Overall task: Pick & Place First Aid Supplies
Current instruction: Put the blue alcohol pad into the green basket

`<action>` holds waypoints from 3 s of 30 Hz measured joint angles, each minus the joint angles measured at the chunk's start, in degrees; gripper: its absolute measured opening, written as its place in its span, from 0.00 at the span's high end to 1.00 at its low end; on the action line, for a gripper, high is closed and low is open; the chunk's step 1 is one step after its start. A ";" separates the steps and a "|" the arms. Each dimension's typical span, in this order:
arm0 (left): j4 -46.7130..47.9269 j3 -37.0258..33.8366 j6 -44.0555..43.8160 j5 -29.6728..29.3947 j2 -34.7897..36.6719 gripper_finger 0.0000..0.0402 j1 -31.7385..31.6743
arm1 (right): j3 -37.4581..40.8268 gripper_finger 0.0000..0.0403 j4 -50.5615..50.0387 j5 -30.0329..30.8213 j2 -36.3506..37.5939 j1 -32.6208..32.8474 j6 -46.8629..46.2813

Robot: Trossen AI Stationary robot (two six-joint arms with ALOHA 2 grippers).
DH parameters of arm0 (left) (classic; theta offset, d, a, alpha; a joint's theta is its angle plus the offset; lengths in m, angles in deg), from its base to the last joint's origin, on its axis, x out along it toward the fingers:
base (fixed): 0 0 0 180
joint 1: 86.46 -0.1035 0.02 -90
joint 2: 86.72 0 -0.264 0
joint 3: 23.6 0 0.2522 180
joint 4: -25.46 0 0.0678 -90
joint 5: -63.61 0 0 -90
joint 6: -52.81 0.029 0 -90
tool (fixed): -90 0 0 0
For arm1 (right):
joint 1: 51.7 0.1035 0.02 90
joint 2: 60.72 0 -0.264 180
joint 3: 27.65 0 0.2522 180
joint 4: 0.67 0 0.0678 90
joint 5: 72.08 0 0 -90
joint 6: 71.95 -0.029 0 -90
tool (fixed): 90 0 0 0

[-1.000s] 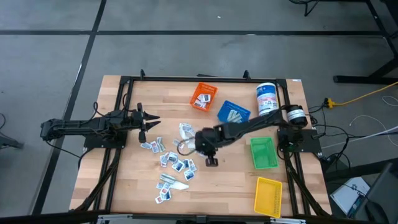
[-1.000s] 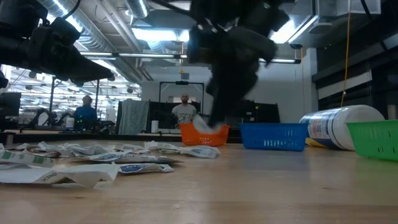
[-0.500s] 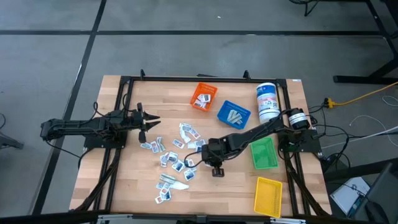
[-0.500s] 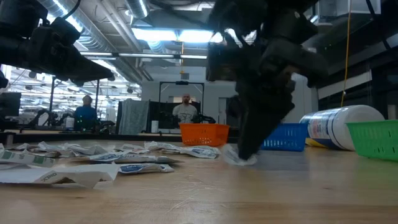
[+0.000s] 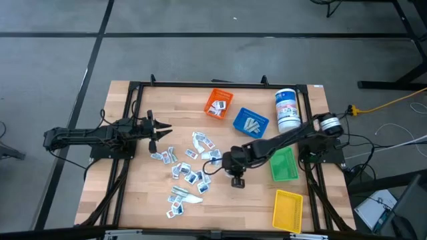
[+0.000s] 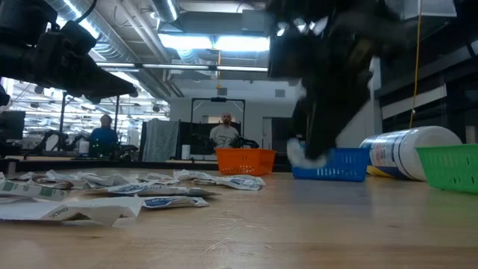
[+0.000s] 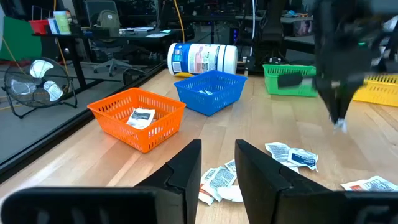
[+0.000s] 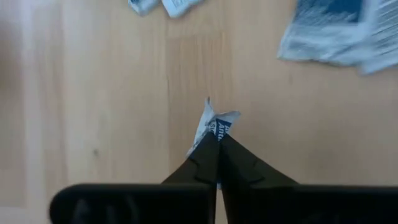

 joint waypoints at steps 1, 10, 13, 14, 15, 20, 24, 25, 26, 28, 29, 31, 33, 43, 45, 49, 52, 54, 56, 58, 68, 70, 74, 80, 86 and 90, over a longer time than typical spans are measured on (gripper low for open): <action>0.00 0.00 0.00 0.00 -0.01 0.77 0.00 | -0.02 0.96 -1.67 1.09 1.46 0.18 -0.03; 0.06 -0.02 0.00 0.00 -0.01 0.77 -0.02 | 0.01 0.99 -22.66 5.41 13.10 1.43 -10.38; 0.02 -0.02 0.00 0.00 -0.01 0.77 0.00 | -0.02 0.98 -28.48 5.37 15.93 2.19 -15.85; 0.00 0.01 0.00 0.00 -0.01 0.77 -0.02 | -0.02 0.97 -30.51 5.39 16.59 2.56 -17.66; 0.00 -0.02 0.00 0.00 0.00 0.77 0.00 | -0.02 0.96 -32.57 5.37 17.21 2.92 -19.37; 0.00 0.00 0.00 0.00 -0.01 0.77 0.00 | -0.02 0.93 -42.12 5.37 19.50 5.06 -27.84; 0.01 -0.02 -0.01 0.00 -0.01 0.77 0.00 | -0.02 0.93 -47.94 5.40 19.95 6.43 -34.25; 0.00 0.00 0.00 0.00 -0.01 0.77 0.00 | -0.02 0.94 -49.20 5.40 19.95 6.63 -35.87; 0.00 -0.02 -0.01 0.00 0.00 0.77 0.00 | -0.02 0.95 -50.26 5.41 19.95 6.89 -37.67; 0.00 -0.01 0.00 0.00 -0.01 0.77 -0.01 | -0.02 0.96 -52.53 5.42 19.95 7.31 -41.48; 0.02 -0.01 -0.02 0.00 0.00 0.77 -0.02 | -0.02 0.97 -53.74 5.42 19.95 7.55 -43.77; 0.01 -0.02 -0.01 0.00 0.00 0.77 -0.01 | 0.36 0.98 -55.19 5.40 19.95 7.99 -48.68; 0.00 -0.02 0.00 0.00 -0.01 0.77 0.00 | 1.67 0.98 -55.88 5.38 19.95 8.50 -53.02; 0.00 -0.01 0.00 0.00 0.00 0.77 0.00 | 11.63 0.84 -49.24 -3.48 19.93 11.06 -64.50; 0.00 -0.02 0.00 0.00 -0.01 0.77 -0.02 | 13.66 0.80 -45.66 -3.61 19.91 11.25 -64.52; 0.00 -0.02 0.00 0.00 0.00 0.77 -0.01 | 16.99 0.70 -37.37 -3.61 19.89 11.23 -66.70; 0.00 0.00 0.00 0.00 0.00 0.77 -0.02 | 18.30 0.64 -34.53 -3.62 19.88 11.19 -69.04; 0.00 -0.02 -0.02 0.02 0.01 0.77 -0.01 | 18.43 0.61 -33.96 -3.64 19.88 10.92 -69.89; 0.00 -0.02 0.00 0.00 0.00 0.77 -0.02 | 17.96 0.59 -34.53 -4.09 19.88 10.59 -70.36; 0.00 -0.02 0.00 0.00 -0.01 0.77 -0.02 | 16.30 0.59 -34.07 -4.15 19.88 10.05 -70.20; 0.00 -0.01 0.00 0.01 0.00 0.77 -0.02 | 7.54 0.61 -28.65 7.68 19.94 7.25 -64.96; 0.00 -0.02 0.00 0.02 -0.01 0.77 -0.01 | 6.81 0.61 -24.79 11.60 19.94 6.74 -61.26; 0.00 -0.02 -0.01 0.01 0.01 0.77 0.00 | 7.24 0.61 -12.81 19.18 19.74 5.72 -52.39; 0.00 -0.02 -0.01 0.00 -0.01 0.77 -0.01 | 7.43 0.61 2.75 22.40 15.28 3.48 -40.66; 0.00 -0.01 0.00 0.01 0.00 0.77 -0.01 | 7.46 0.61 15.23 17.24 9.40 -0.20 -30.44; 0.00 0.00 -0.01 0.02 0.00 0.77 0.00 | 7.46 0.61 19.18 10.18 6.98 -3.60 -24.64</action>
